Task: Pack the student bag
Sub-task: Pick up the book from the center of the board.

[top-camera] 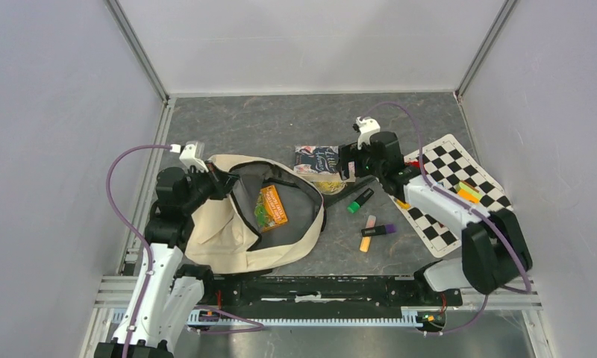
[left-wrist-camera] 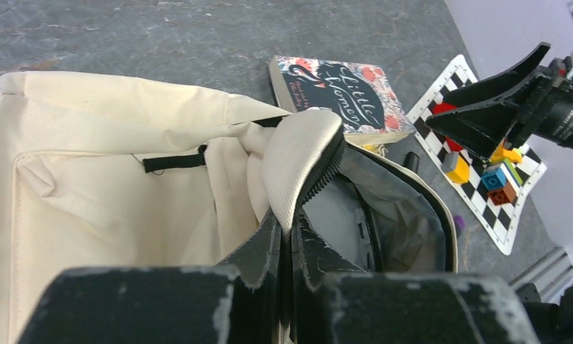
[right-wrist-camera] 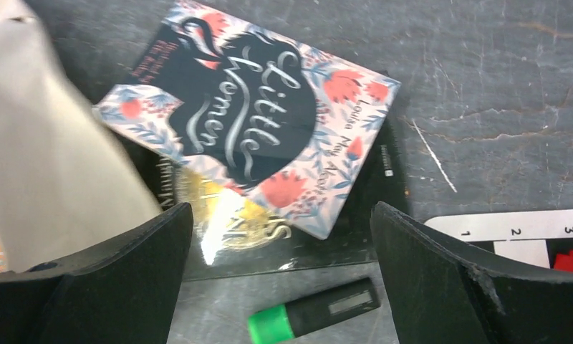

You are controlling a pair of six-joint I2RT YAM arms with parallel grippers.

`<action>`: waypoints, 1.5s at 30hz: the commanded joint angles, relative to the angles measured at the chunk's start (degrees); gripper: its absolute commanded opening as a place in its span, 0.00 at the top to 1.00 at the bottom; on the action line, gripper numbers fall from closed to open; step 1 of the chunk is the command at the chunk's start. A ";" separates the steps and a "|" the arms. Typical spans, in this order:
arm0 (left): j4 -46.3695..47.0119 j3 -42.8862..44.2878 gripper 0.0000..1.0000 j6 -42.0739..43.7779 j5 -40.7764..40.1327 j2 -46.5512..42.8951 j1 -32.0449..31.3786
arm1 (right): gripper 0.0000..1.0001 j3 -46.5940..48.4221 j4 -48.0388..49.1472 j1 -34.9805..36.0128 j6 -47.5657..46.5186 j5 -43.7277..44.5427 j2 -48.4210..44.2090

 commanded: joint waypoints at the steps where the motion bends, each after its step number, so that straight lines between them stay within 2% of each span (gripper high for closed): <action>1: 0.97 2.37 0.95 1.43 -3.42 0.12 0.35 | 0.02 5.60 -1.84 -7.06 -4.46 -10.87 8.23; 5: 0.59 2.41 0.95 1.65 -4.07 0.37 0.37 | 0.02 11.91 -1.58 -11.70 -5.01 -18.14 18.06; 14: 0.52 2.47 0.95 1.74 -4.01 1.55 0.42 | 0.02 20.36 -1.21 -16.74 -8.42 -27.66 30.39; 20: 0.70 2.52 0.95 1.79 -3.38 1.86 0.41 | 0.02 25.52 -3.02 -17.81 -10.45 -33.14 37.22; 30: 1.78 2.17 0.95 1.61 -1.24 1.92 0.38 | 0.11 31.86 -5.05 -17.95 -9.23 -37.39 45.90; 33: 1.80 2.19 0.95 1.55 -1.09 2.02 0.36 | 0.21 30.09 -4.53 -17.99 -8.71 -36.22 45.22; 41: 1.78 2.25 0.95 1.49 -1.03 2.09 0.37 | 0.58 23.45 -3.12 -17.99 -8.82 -25.13 37.25; 45: 1.80 2.32 0.95 1.38 -1.01 2.17 0.36 | 0.68 21.02 -1.97 -17.94 -6.93 -20.01 32.40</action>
